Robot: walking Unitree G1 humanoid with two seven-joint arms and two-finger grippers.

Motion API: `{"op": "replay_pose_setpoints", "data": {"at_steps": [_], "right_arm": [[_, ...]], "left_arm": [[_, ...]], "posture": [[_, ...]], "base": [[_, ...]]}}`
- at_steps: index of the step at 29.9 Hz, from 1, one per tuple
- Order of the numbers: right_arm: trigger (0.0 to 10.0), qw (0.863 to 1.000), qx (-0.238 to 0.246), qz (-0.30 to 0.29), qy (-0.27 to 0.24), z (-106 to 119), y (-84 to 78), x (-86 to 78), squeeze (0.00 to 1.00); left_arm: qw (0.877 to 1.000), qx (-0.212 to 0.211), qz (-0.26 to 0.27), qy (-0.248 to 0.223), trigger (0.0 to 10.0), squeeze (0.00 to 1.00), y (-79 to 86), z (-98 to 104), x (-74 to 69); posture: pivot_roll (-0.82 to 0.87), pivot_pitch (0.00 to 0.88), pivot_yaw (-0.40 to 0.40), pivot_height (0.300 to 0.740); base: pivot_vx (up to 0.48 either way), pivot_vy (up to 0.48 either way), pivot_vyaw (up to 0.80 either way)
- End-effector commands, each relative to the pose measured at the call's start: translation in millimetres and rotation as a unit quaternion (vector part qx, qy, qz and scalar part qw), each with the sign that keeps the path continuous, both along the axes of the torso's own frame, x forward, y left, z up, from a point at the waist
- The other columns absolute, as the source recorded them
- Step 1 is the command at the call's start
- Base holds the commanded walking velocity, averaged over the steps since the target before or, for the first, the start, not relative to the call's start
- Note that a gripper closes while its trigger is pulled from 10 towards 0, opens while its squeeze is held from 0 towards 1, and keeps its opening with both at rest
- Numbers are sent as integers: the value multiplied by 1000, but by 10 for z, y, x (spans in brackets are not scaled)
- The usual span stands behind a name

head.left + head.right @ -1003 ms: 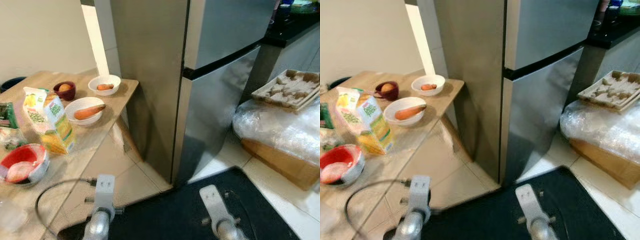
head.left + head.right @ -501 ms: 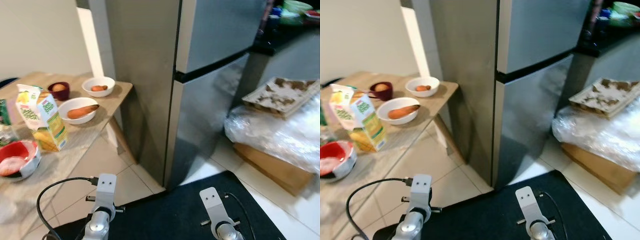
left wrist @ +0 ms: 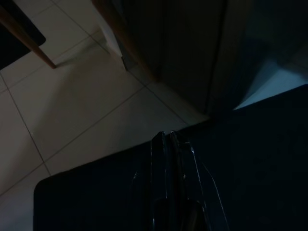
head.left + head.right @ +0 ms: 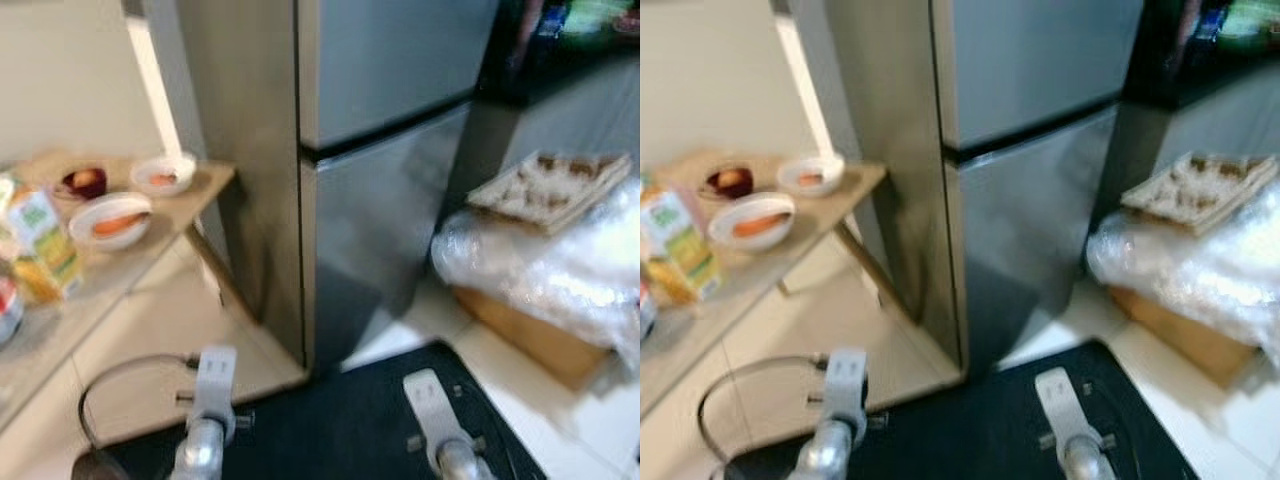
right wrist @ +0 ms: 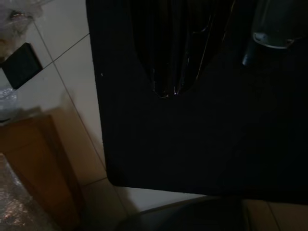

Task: Restocking fridge

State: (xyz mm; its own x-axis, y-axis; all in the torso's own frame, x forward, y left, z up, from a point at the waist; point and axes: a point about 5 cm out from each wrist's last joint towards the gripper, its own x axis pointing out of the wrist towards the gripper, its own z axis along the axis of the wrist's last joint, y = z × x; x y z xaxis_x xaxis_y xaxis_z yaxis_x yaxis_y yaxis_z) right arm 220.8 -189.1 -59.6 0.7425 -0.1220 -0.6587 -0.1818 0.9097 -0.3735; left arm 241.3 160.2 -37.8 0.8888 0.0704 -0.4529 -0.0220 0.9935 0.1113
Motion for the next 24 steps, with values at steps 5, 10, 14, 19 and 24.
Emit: {"op": "replay_pose_setpoints", "data": {"at_steps": [5,10,14,19,24], "right_arm": [[10000,1000,6,3,-2,9,41,23,0],[10000,1000,2,9,-3,14,47,31,0],[10000,1000,-4,20,-2,12,62,32,0],[10000,1000,-3,19,-1,6,66,24,0],[10000,1000,-3,18,0,4,66,20,0]], "left_arm": [[1000,-3,8,6,10000,0,14,-17,-19],[1000,-3,9,5,10000,0,17,-18,-22],[1000,-2,9,6,10000,0,23,-22,-29],[1000,-2,9,7,10000,0,25,-25,-34],[1000,-1,9,6,10000,0,26,-25,-34]], "posture": [[-90,8,3,740],[-89,7,5,740],[-89,6,4,740],[-89,5,4,740],[-87,5,5,740]], "base": [[0,0,0],[0,0,0],[0,0,600],[0,0,800],[0,0,800]]}}
